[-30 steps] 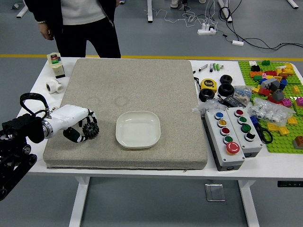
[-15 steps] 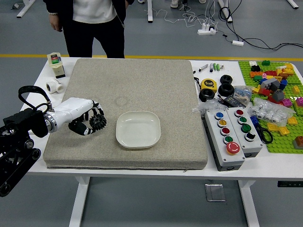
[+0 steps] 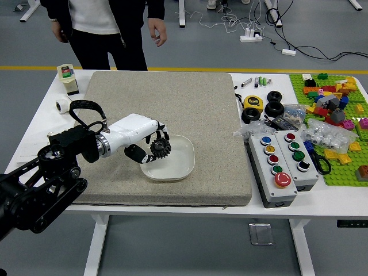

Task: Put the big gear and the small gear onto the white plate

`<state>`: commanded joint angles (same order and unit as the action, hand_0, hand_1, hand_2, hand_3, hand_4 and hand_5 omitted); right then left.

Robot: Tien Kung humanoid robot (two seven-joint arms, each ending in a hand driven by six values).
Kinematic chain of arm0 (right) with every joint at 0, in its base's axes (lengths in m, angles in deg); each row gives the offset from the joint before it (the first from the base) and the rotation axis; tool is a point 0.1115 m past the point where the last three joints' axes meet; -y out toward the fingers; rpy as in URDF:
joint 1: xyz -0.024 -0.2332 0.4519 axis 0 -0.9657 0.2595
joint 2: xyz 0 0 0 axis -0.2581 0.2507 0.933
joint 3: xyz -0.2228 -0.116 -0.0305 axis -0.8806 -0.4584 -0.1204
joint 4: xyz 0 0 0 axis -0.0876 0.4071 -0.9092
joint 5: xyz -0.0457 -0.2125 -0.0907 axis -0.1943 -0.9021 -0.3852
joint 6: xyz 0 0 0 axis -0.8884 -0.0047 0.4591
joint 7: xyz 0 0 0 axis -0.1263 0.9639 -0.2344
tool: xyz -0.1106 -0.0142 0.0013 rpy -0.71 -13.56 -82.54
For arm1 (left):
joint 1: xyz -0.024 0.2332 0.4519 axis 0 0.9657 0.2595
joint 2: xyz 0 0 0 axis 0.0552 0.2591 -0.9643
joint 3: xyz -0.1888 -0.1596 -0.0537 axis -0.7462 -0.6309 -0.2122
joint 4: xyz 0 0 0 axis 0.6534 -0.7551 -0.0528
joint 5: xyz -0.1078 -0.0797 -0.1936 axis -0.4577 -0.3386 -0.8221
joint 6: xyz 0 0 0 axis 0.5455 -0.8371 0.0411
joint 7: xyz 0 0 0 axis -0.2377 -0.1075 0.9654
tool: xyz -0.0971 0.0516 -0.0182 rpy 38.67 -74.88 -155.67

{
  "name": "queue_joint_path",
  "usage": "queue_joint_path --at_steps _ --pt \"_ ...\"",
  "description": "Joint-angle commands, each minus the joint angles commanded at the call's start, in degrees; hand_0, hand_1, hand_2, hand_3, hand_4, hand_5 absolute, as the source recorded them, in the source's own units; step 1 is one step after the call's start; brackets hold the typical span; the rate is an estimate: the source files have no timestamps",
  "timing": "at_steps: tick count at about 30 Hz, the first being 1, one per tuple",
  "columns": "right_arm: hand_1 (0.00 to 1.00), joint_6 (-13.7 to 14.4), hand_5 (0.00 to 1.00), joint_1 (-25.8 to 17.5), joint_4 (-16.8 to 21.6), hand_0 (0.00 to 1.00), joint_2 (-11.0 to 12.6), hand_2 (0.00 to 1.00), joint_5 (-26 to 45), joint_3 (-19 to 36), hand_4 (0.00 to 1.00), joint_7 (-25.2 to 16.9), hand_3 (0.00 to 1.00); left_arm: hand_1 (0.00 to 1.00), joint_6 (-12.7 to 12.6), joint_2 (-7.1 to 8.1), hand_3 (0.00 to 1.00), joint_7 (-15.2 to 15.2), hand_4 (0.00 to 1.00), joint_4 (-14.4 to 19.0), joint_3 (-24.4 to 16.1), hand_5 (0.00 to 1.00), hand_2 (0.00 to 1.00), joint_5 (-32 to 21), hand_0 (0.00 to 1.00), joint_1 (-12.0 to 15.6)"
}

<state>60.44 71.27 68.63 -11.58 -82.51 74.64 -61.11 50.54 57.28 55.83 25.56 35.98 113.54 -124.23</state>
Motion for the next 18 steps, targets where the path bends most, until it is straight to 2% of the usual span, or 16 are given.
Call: queue_joint_path --at_steps 2,3,8,9,13,14,18 --pt "0.815 0.01 0.816 0.00 0.00 0.777 0.00 0.850 0.06 -0.06 0.956 -0.02 0.818 0.433 -0.02 -0.25 0.543 -0.06 0.302 -0.28 0.53 0.002 0.486 0.13 0.373 -0.18" --pt "0.814 0.03 0.816 0.01 0.02 0.777 0.03 0.850 0.04 -0.11 0.956 -0.01 0.816 0.502 -0.08 -0.63 0.578 -0.14 0.713 -0.85 1.28 0.137 0.545 1.04 0.372 -0.58" --pt "0.814 0.10 0.816 0.03 0.18 0.777 0.21 0.850 -0.25 -0.06 0.956 0.04 0.816 0.502 -1.09 -1.60 0.578 -0.37 0.713 -2.88 2.93 0.137 0.545 3.80 0.372 -1.49" --pt "0.814 0.10 0.814 0.05 0.19 0.777 0.23 0.850 -0.32 -0.02 0.957 0.04 0.814 0.617 -1.41 -1.77 0.674 -0.38 0.998 -3.26 3.03 0.306 0.687 4.49 0.464 -1.63" --pt "0.814 0.07 0.814 0.10 0.22 0.777 0.31 0.850 -0.43 0.05 0.957 0.04 0.814 0.617 -1.16 -2.20 0.674 -0.28 0.998 -4.07 3.18 0.306 0.687 6.06 0.464 -2.03" --pt "0.814 0.08 0.814 0.08 0.22 0.777 0.30 0.850 -0.39 0.07 0.957 0.01 0.814 0.678 -1.07 -2.26 0.797 -0.32 0.998 -4.16 3.12 0.415 0.767 6.60 0.538 -2.07" --pt "0.814 0.07 0.813 0.08 0.19 0.777 0.29 0.849 -0.35 0.02 0.957 0.02 0.814 0.678 -0.12 -2.24 0.797 -0.32 0.998 -4.25 3.20 0.415 0.767 6.99 0.538 -2.20"
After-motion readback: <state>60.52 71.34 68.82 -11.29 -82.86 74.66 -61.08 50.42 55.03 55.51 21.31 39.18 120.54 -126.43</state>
